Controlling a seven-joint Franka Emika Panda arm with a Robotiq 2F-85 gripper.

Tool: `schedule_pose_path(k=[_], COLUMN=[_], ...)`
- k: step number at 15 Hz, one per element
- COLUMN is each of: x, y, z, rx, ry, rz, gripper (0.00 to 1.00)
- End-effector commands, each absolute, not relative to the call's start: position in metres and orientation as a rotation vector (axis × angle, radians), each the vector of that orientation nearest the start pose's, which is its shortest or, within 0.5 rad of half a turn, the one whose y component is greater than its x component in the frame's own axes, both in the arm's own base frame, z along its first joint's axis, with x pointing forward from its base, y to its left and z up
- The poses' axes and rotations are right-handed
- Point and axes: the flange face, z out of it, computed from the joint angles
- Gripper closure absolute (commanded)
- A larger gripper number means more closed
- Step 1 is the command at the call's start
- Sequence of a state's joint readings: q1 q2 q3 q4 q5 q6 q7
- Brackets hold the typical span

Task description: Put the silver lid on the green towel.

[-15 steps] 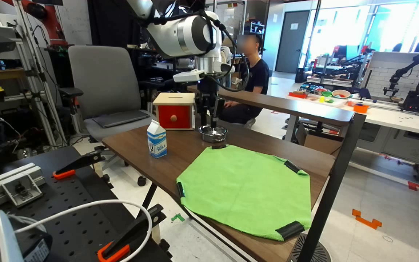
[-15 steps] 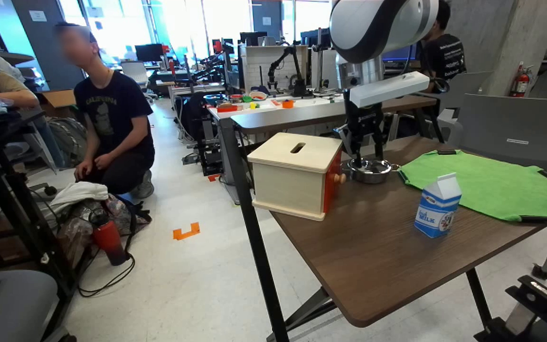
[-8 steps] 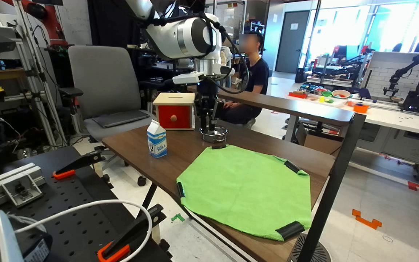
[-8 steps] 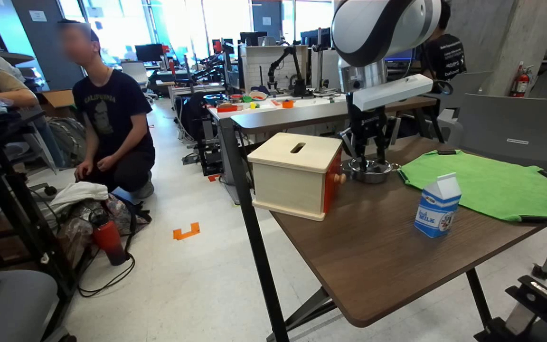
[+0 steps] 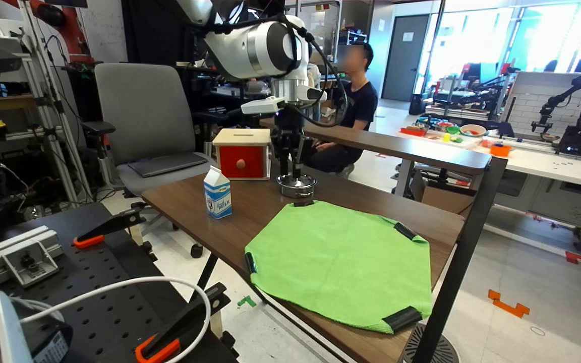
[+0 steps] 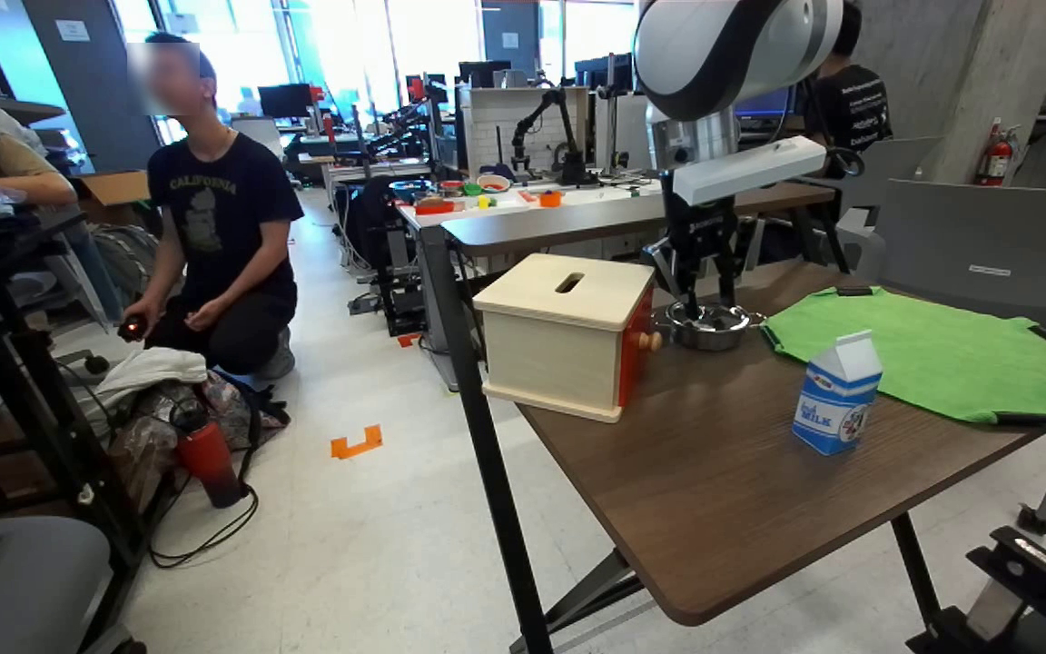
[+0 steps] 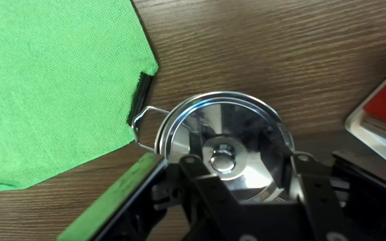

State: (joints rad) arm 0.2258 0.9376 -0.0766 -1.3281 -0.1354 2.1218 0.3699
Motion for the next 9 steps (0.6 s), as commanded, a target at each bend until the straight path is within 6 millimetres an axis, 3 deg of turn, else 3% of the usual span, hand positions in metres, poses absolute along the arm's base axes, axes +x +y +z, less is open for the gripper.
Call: schedule_pose_path(k=[1,9], x=[0.7201,0.7219], y=[0.1086,0.1026], z=[0.1598,0.1548], rx=[-3.336,-3.33], ry=[0.204,0.228], rz=[0.123,0.136], gripper=[0.5,0.51])
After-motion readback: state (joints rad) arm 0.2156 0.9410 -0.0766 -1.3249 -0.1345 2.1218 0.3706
